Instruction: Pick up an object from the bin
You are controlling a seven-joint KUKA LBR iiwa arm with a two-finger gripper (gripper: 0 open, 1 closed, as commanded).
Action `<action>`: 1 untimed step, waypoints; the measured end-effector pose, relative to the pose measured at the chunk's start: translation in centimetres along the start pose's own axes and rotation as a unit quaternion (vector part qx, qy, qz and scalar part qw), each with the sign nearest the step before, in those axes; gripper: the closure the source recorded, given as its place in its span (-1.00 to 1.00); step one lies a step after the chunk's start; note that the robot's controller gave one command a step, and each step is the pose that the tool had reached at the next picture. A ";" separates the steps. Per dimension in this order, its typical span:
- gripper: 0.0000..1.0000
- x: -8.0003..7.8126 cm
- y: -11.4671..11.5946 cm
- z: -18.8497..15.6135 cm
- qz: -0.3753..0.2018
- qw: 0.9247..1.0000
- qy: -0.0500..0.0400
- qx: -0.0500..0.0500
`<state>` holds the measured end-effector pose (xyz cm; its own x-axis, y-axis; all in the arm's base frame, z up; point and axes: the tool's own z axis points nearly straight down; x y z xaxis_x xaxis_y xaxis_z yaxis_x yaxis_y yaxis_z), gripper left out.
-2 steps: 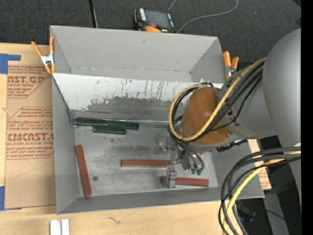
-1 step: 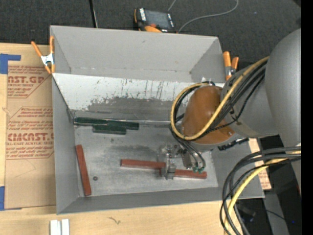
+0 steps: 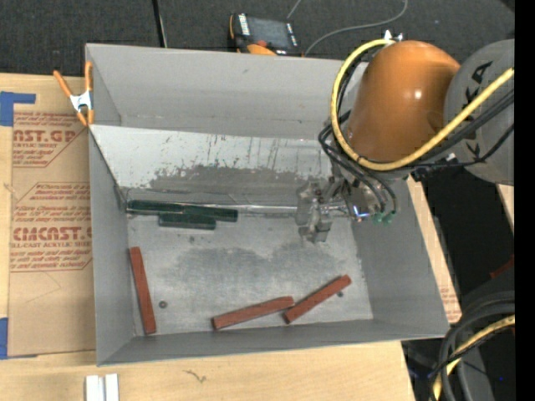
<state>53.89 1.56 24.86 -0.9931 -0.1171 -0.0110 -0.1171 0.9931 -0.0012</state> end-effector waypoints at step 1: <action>-1.00 0.2 0.0 0.5 0.000 1.000 0.004 -0.001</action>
Offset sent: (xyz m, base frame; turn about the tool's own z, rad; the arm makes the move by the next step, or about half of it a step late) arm 0.0000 0.0000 0.0000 0.0000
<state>53.71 1.55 24.37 -0.9932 -0.1166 -0.0029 -0.1166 0.9932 -0.0002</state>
